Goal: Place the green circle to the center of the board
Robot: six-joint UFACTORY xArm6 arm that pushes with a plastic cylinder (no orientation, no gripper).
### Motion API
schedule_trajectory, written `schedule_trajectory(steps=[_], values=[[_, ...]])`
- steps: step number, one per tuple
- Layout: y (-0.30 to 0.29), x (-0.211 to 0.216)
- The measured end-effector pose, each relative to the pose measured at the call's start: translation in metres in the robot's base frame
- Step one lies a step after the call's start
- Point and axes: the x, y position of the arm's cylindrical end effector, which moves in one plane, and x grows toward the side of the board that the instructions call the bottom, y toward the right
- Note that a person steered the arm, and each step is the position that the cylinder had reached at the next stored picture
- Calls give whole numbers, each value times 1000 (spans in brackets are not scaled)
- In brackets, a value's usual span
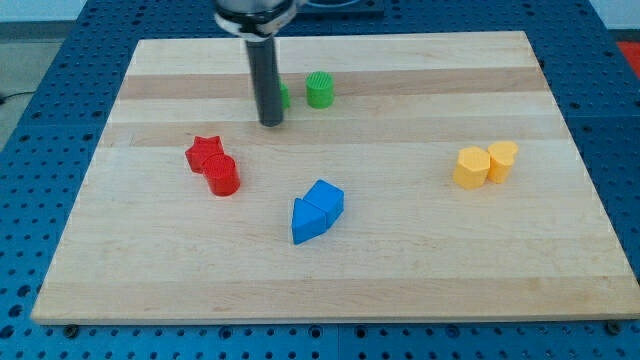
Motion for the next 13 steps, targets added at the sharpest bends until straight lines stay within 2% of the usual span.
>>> schedule_trajectory(steps=[5,6,8,9,10,11,12,13], values=[[-7,35],[-5,15],[-49,8],[-49,-24],[-46,-93],[11,-94],[29,-24],[32,29]])
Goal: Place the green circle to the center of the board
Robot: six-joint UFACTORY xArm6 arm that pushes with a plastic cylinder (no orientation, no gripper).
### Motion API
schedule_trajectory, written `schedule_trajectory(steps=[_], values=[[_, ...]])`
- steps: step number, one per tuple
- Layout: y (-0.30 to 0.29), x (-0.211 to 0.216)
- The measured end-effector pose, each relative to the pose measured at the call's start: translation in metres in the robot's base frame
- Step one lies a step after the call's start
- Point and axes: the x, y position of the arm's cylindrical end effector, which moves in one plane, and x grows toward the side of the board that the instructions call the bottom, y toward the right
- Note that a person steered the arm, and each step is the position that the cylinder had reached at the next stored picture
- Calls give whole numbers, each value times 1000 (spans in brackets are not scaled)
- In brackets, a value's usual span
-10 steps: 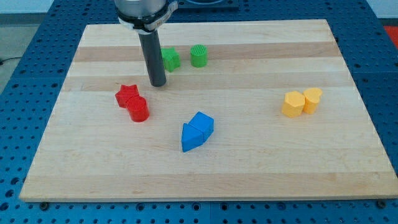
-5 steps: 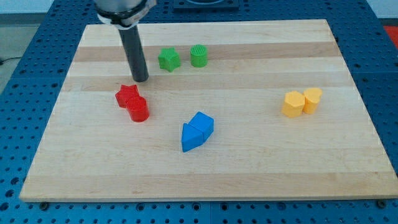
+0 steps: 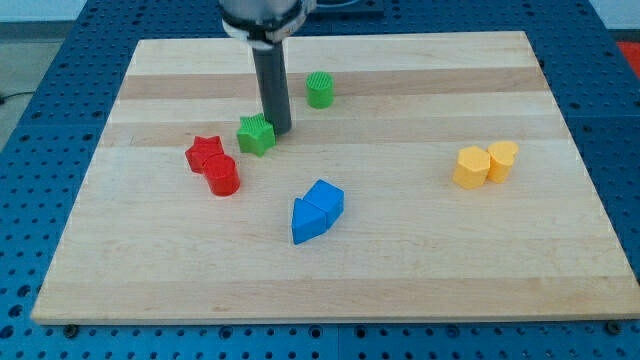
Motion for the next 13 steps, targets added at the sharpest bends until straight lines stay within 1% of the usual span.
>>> schedule_trajectory(steps=[1,2,3,4,5,6,7,8,9,10,11,12,13], values=[[25,0],[72,-15],[122,-49],[130,-89],[107,-123],[62,-122],[60,-72],[61,-35],[61,-55],[29,-64],[0,-46],[10,2],[28,1]])
